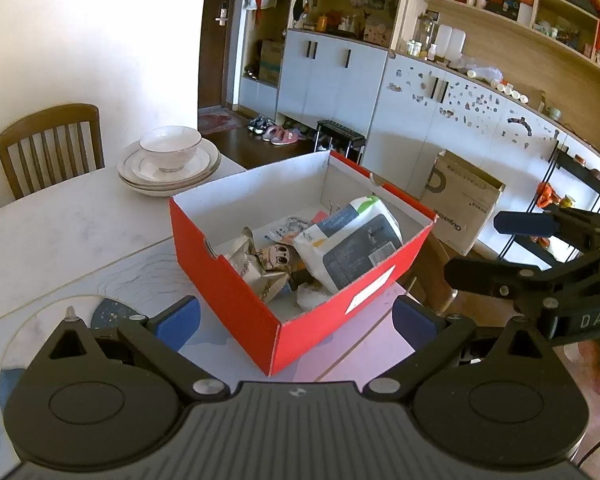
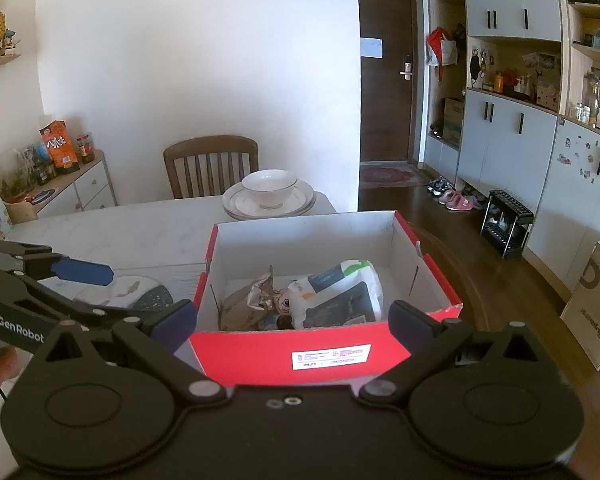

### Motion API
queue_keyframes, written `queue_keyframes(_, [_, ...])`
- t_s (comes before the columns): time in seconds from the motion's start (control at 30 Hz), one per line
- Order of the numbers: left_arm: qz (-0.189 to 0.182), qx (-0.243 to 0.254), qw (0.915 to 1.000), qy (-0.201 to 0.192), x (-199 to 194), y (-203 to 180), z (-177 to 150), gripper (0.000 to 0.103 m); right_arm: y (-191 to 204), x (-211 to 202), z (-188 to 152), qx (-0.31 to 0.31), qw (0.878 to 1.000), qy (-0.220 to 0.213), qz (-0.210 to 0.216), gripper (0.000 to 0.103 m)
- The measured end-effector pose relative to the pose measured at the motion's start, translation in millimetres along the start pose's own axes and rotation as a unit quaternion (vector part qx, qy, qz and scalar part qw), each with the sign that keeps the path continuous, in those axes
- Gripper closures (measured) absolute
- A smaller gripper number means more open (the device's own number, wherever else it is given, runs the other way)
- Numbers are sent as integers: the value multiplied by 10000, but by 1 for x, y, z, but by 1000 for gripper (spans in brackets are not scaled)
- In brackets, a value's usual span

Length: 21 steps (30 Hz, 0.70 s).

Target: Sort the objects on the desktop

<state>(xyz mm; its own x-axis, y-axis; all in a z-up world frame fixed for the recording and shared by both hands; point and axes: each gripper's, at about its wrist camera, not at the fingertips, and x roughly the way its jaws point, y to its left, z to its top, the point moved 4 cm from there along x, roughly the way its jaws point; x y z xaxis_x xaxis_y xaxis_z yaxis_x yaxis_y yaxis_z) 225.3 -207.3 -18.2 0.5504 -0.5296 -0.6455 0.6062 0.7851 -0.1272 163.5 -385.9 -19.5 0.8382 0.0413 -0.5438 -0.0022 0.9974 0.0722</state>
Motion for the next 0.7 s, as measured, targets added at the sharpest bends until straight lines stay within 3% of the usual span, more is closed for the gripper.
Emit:
queue_keyframes(0.1, [142, 86, 9999, -20, -1, -2, -1, 0, 0, -2, -2, 43, 10000, 12, -7, 1])
queue_keyframes(0.7, [112, -8, 9999, 77, 5, 1, -2, 0, 2, -2, -11, 83, 9999, 85, -42, 1])
